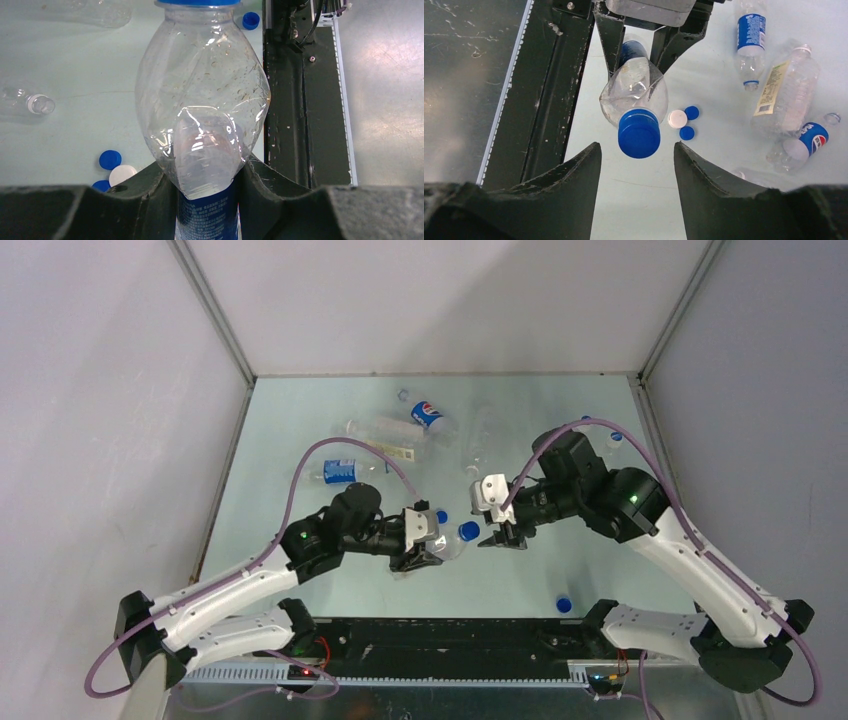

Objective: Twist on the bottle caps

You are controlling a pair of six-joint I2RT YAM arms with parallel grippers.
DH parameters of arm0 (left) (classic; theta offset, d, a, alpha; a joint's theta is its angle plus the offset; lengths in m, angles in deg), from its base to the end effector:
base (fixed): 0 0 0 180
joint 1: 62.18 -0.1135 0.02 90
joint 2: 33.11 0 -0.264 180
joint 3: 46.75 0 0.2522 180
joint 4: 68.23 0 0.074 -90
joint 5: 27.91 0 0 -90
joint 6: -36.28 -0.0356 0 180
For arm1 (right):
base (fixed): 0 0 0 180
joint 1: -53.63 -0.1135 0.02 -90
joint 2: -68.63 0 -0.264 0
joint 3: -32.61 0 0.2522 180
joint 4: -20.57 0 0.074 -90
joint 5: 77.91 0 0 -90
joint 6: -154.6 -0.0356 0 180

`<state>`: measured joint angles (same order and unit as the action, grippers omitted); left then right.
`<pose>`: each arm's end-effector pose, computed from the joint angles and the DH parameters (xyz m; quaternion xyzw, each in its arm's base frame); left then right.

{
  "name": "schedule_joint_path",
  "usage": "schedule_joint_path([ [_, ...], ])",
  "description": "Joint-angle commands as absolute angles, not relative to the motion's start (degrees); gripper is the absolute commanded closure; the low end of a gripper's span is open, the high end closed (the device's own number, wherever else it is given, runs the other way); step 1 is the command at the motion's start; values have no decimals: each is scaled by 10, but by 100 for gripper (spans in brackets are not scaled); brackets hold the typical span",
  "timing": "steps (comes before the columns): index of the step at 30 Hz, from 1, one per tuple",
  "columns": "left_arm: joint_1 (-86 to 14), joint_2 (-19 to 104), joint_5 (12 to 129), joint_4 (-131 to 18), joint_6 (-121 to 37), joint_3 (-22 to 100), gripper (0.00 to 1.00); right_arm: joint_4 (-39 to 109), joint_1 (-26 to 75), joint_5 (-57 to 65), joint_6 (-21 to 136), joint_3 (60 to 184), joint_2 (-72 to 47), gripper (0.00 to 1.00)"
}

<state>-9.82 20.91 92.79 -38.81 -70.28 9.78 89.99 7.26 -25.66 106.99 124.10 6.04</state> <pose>0.1139 -0.1775 0.2908 0.5792 0.5993 -0.3697 0.4107 0.1201 0.1576 0.4034 -0.6978 0.5195 0.3074 0.3856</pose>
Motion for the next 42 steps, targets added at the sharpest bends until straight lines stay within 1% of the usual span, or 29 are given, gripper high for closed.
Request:
schedule_joint_path([
  [1, -101, 211, 946, -405, -708, 123, 78, 900, 60, -263, 1085, 1265, 56, 43],
  [13, -101, 211, 948, -412, -702, 123, 78, 900, 43, -239, 1082, 1264, 41, 52],
  [18, -101, 206, 945, -421, -696, 121, 79, 900, 42, -237, 1067, 1263, 34, 63],
  [19, -101, 204, 942, -427, -694, 120, 79, 900, 42, -237, 1059, 1263, 30, 68],
  [20, -101, 202, 941, -430, -692, 117, 79, 900, 42, -236, 1054, 1262, 29, 70],
  [21, -101, 200, 934, -443, -688, 116, 79, 899, 42, -232, 1041, 1260, 27, 75],
  [24, -97, 185, 900, -484, -671, 95, 80, 891, 45, -214, 999, 1253, 20, 81],
  [26, -90, 171, 854, -531, -661, 78, 80, 873, 46, -196, 911, 1246, 15, 83],
  [29, -72, 154, 748, -590, -660, 55, 79, 839, 49, -164, 786, 1236, 8, 87],
  [30, -58, 145, 694, -619, -666, 41, 79, 817, 50, -144, 708, 1228, 6, 87],
  [31, -51, 141, 671, -632, -671, 35, 78, 807, 51, -132, 668, 1223, 5, 88],
  [32, -32, 136, 616, -656, -686, 24, 78, 788, 52, -104, 575, 1214, 3, 89],
  [33, -21, 134, 585, -669, -695, 18, 79, 782, 54, -92, 525, 1210, 1, 91],
  [34, 5, 135, 523, -693, -718, 8, 79, 774, 56, -80, 440, 1202, -3, 92],
  [35, 32, 137, 490, -707, -729, 3, 79, 769, 57, -76, 396, 1192, -5, 95],
  [36, 44, 143, 424, -739, -753, -8, 79, 756, 57, -65, 324, 1185, -7, 96],
  [37, 67, 153, 395, -755, -765, -13, 79, 745, 55, -57, 292, 1169, -7, 98],
  [39, 97, 177, 265, -801, -789, -19, 79, 702, 44, -19, 213, 1144, -1, 100],
  [41, 111, 198, 216, -810, -799, -9, 79, 681, 36, 22, 184, 1130, 11, 100],
  [42, 113, 201, 212, -806, -792, -6, 79, 676, 35, 29, 179, 1128, 14, 99],
])
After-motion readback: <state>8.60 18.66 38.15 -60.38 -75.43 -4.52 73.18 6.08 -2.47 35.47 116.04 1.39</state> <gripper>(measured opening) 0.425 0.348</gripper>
